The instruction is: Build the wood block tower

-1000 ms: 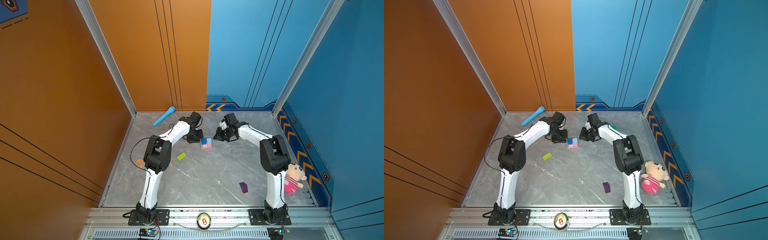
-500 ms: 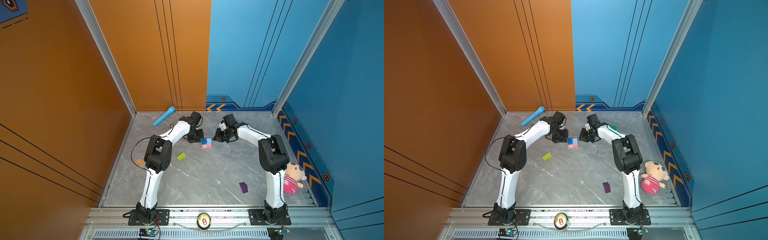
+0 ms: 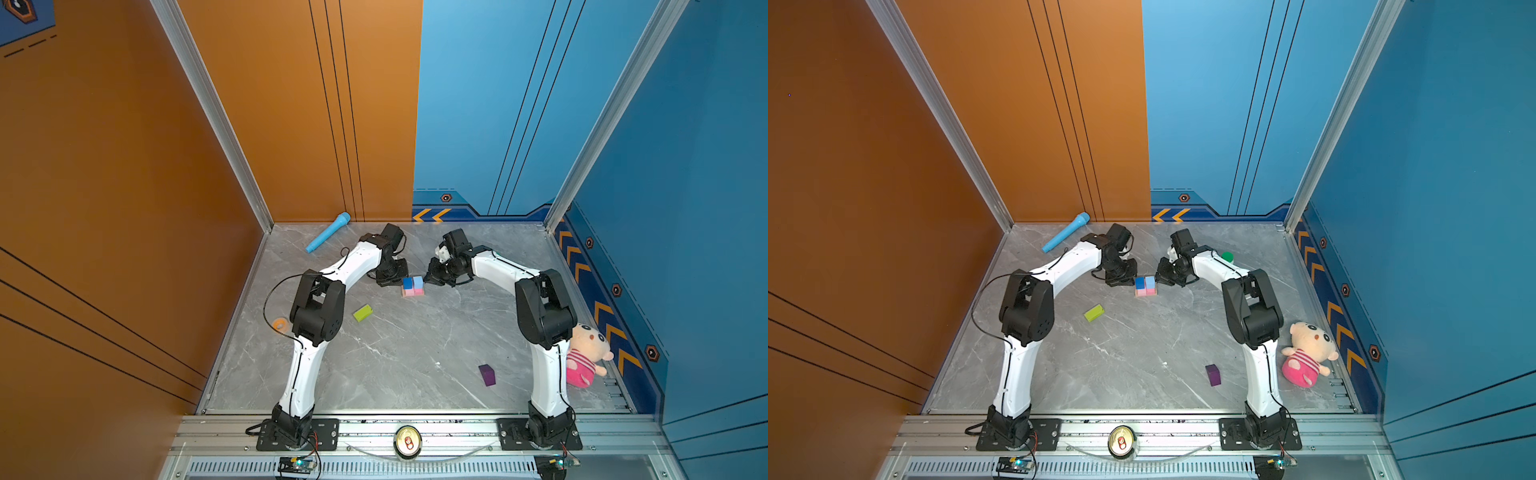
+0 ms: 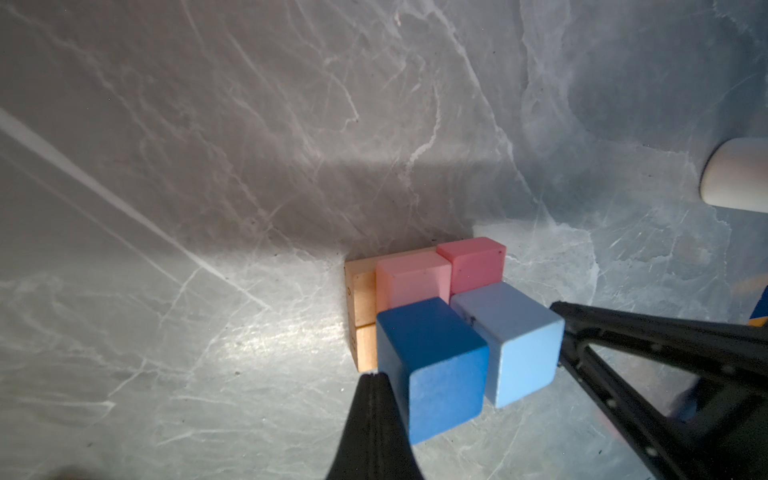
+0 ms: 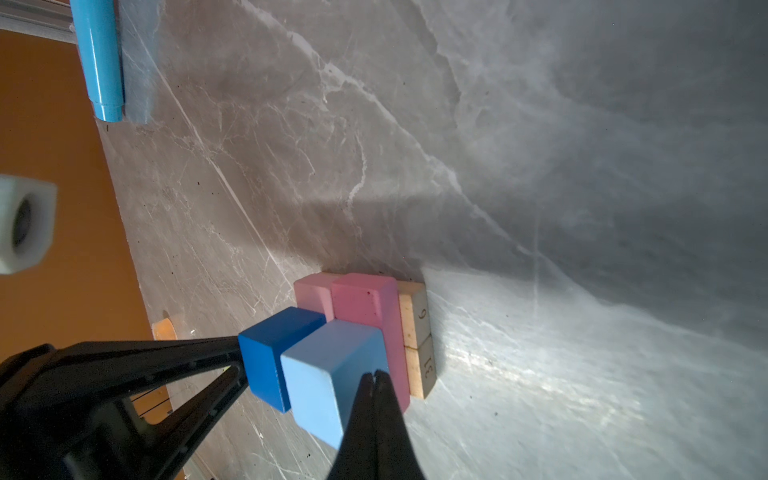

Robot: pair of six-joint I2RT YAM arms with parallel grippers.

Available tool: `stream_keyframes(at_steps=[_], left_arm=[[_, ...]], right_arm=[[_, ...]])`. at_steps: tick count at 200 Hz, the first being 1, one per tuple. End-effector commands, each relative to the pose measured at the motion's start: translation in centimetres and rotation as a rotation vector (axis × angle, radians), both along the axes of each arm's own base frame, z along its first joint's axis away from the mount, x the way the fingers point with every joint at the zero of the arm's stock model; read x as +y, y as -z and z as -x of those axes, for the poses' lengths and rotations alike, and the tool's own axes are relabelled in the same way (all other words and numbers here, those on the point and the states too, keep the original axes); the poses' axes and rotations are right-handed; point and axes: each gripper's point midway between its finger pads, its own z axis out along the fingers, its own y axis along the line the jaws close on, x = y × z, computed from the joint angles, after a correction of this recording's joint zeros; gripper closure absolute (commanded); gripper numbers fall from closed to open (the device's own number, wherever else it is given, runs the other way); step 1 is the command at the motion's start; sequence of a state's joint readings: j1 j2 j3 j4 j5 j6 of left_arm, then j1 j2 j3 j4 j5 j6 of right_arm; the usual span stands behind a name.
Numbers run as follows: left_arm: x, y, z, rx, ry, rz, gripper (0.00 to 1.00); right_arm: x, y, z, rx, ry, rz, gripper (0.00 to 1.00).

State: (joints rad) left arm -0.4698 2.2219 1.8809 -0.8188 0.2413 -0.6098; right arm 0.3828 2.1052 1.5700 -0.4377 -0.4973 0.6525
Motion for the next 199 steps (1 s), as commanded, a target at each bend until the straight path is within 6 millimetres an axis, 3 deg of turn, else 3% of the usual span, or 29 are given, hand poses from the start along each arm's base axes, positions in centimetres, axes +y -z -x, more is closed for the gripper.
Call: stream_keyframes(at_steps=[1, 143, 199], left_arm=[[-0.9, -0.1, -0.2, 0.010, 0.004, 0.024, 1.00], [-1.5, -0.6, -0.2, 0.004, 0.010, 0.038, 1.00], [-0.4, -1.4, -0.3, -0.016, -0.006, 0.024, 1.00]], right_arm=[[0.4, -0.3, -0.1, 0.011, 0.001, 0.002, 1.00], [0.6, -0.3, 0.0, 0.013, 0.000, 0.004, 1.00], [-0.2, -0.7, -0.1, 0.006, 0.010, 0.021, 1.00]])
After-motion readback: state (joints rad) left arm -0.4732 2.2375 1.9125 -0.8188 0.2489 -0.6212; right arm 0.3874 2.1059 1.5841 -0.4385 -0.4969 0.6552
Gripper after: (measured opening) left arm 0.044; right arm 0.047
